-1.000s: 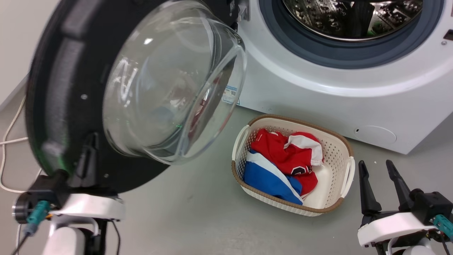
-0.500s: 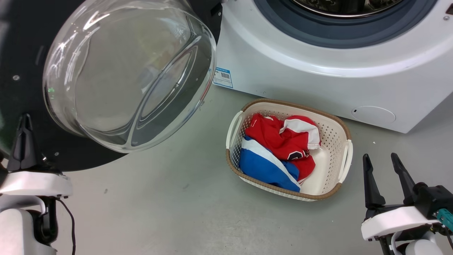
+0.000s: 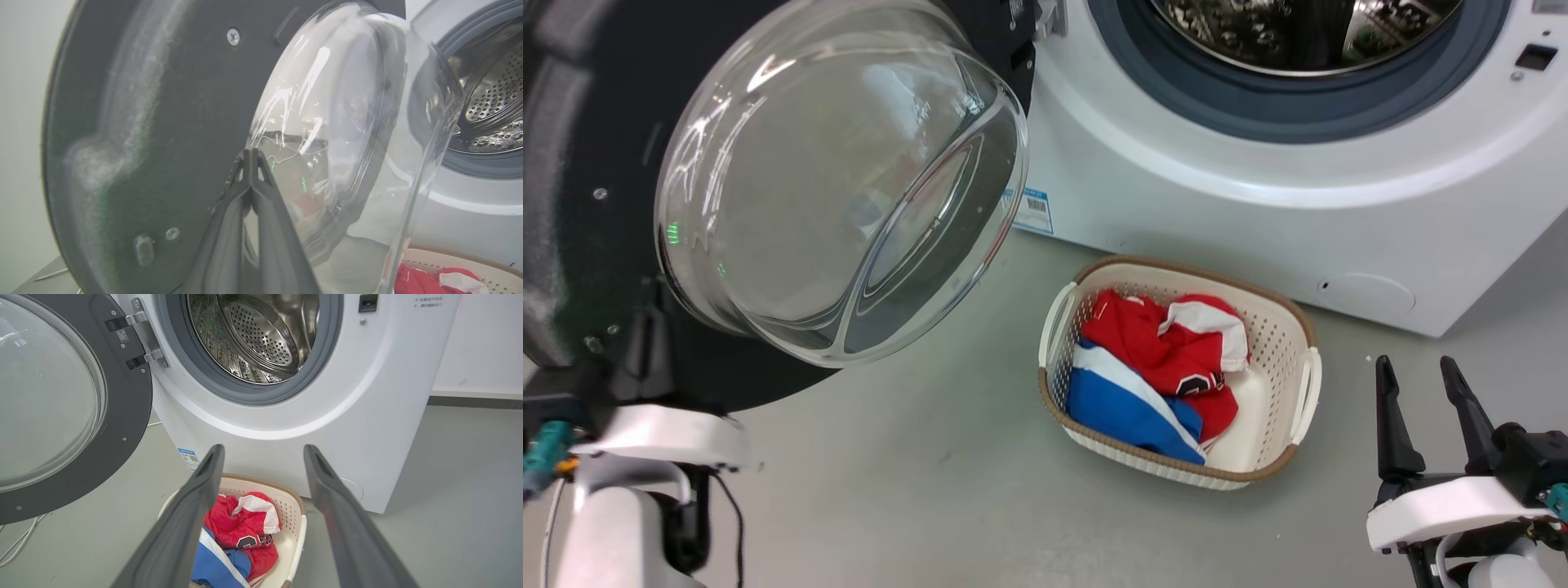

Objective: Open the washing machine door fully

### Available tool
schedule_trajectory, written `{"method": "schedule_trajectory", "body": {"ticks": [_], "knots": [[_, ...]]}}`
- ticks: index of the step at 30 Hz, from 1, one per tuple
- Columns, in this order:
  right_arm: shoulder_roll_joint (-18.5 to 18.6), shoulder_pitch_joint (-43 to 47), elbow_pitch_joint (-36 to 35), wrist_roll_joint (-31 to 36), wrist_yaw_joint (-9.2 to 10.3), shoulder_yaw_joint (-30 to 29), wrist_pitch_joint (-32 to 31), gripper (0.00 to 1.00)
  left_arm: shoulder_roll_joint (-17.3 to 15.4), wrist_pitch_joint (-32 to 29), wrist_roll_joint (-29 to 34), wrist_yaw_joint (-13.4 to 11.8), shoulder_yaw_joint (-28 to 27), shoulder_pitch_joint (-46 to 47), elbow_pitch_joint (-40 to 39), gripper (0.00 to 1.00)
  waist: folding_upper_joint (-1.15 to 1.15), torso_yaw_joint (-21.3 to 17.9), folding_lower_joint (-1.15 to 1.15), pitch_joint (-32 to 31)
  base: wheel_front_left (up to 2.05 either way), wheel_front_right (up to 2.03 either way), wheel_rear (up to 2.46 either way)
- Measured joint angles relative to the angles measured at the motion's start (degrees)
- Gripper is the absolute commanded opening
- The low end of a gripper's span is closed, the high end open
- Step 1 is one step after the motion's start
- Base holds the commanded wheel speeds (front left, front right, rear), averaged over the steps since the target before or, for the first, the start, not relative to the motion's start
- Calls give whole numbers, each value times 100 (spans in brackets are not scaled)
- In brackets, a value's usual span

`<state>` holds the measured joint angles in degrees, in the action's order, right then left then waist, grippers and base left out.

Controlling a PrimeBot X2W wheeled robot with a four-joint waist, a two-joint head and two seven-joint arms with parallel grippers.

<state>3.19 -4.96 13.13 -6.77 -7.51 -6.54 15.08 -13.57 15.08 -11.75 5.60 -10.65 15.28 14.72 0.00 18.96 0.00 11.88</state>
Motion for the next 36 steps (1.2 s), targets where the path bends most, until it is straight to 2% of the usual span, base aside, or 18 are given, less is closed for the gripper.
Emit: {"method": "schedule_trajectory", "body": {"ticks": [11, 17, 24, 25, 26, 27, 36], "knots": [[-20, 98, -124, -112, 1, -20, 0, 100, 633, 0, 259, 103, 758, -572, -393, 0, 0, -147, 0, -659, 0, 0, 0], [-26, 183, -323, -165, 0, 12, 0, 100, 882, 0, 338, 130, 1107, -956, -638, 0, 0, -495, 0, -897, 0, 0, 0], [-27, 317, -468, -119, 1, 136, 0, 100, 1018, -1, 393, 127, 1389, -1422, -724, 0, 0, -1020, -1, -1085, 0, 0, 0], [-27, 349, -495, -105, 0, 155, 0, 100, 1029, -1, 394, 121, 1416, -1474, -717, 28, 0, -1102, 0, -1103, 0, 0, 0], [-27, 383, -521, -108, 0, 164, 0, 100, 1033, 0, 401, 100, 1441, -1511, -703, 91, 0, -1183, 0, -1118, 0, 0, 0], [-29, 393, -530, -119, 0, 155, 0, 100, 1035, -1, 420, 88, 1459, -1540, -693, 100, 0, -1261, 0, -1130, 0, 0, 0], [-27, 511, -541, -109, 1, 176, 0, 100, 1058, 0, 560, -112, 1480, -1689, -801, 100, 0, -1848, 0, -1143, 0, 0, 0]]}}
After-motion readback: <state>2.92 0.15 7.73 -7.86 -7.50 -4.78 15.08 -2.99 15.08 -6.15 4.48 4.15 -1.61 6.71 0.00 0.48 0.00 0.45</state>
